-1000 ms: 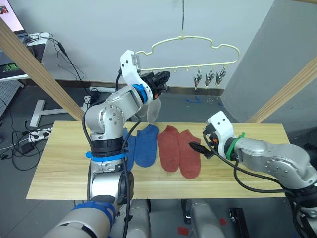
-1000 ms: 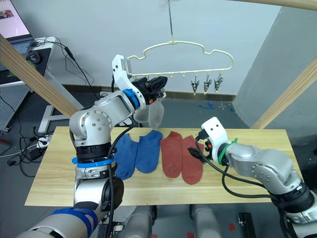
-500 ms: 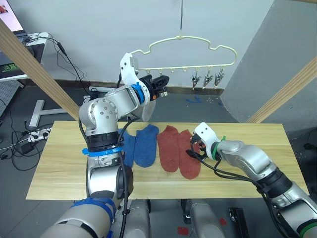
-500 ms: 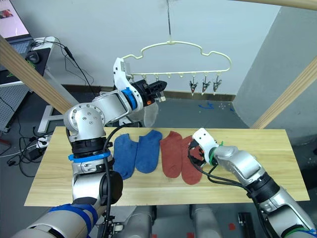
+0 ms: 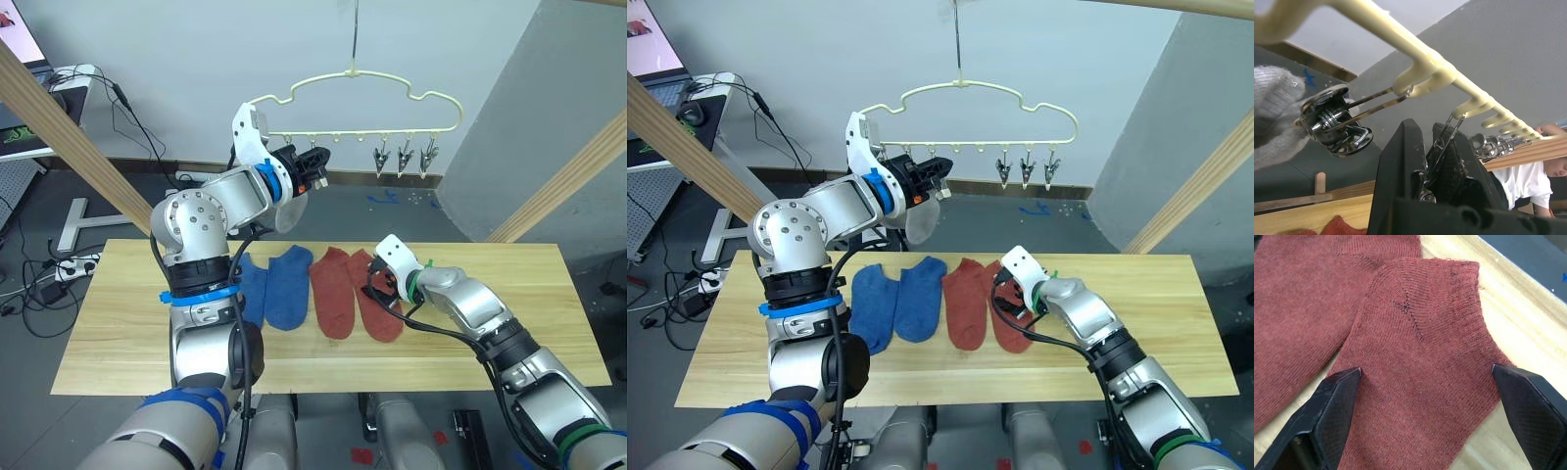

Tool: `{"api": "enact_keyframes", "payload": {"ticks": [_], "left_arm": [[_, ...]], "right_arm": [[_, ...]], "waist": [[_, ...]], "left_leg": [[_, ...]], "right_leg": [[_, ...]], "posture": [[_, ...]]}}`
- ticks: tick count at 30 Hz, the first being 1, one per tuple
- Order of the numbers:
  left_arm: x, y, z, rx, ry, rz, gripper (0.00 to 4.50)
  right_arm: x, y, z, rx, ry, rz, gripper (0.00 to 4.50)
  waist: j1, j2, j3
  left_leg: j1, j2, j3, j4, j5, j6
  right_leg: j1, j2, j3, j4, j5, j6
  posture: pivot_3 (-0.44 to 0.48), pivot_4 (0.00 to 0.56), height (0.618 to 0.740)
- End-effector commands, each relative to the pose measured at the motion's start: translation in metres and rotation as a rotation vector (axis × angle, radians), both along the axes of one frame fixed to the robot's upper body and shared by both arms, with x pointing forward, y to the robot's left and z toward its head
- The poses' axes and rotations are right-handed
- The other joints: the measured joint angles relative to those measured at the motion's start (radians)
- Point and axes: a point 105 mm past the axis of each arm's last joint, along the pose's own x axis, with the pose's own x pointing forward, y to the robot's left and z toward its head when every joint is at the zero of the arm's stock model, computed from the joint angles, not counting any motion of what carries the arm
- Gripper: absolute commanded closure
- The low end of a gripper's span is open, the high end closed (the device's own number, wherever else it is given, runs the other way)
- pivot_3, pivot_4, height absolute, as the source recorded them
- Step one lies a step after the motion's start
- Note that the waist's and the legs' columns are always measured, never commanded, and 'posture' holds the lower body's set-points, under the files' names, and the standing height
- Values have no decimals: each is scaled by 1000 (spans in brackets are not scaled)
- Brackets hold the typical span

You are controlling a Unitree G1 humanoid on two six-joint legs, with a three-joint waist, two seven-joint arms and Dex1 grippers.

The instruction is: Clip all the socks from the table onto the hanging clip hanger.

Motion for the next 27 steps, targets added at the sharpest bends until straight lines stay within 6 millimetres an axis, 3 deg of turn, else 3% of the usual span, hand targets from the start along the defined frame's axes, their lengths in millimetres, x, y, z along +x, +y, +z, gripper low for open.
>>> {"api": "enact_keyframes", "payload": {"ticks": [1, 4, 7, 18, 22, 27], "left_arm": [[-3, 0, 12, 11, -48, -2, 4236], [-3, 1, 12, 12, -49, 2, 4236], [-3, 2, 12, 12, -50, 5, 4236], [-3, 4, 12, -14, -32, 1, 4236], [-2, 5, 12, -53, -7, -15, 4236], [-2, 5, 12, -86, 23, -39, 4236]], "right_arm": [[-7, -7, -16, -40, 34, 4, 33], [-13, -8, -21, -67, 34, 27, 33], [-15, -9, -25, -87, 31, 27, 625], [-16, -11, -27, -78, 41, 2, 4481], [-17, -13, -22, -54, 50, -28, 4481], [-16, -7, 11, 31, -7, -39, 4481]], "waist": [[0, 0, 0], [1, 0, 0], [2, 0, 0], [2, 0, 0], [2, 0, 0], [2, 0, 0]], "left_leg": [[0, 0, 0, 0, 0, 0], [0, 0, 0, 0, 0, 0], [0, 0, 0, -1, 0, 0], [1, 0, 0, -1, 0, 0], [1, 0, 0, -1, 0, 0], [1, 0, 0, -2, 0, 0]], "right_leg": [[0, 0, 0, 0, 0, 0], [0, 0, 0, 0, 0, 0], [0, 0, 0, 0, 0, 0], [1, 0, 0, 0, -1, 2], [1, 0, 0, 0, -1, 2], [0, 0, 0, -2, -1, 2]], "posture": [[46, 354, 740], [48, 353, 740], [50, 355, 740], [40, 360, 740], [23, 361, 740], [16, 360, 740]]}}
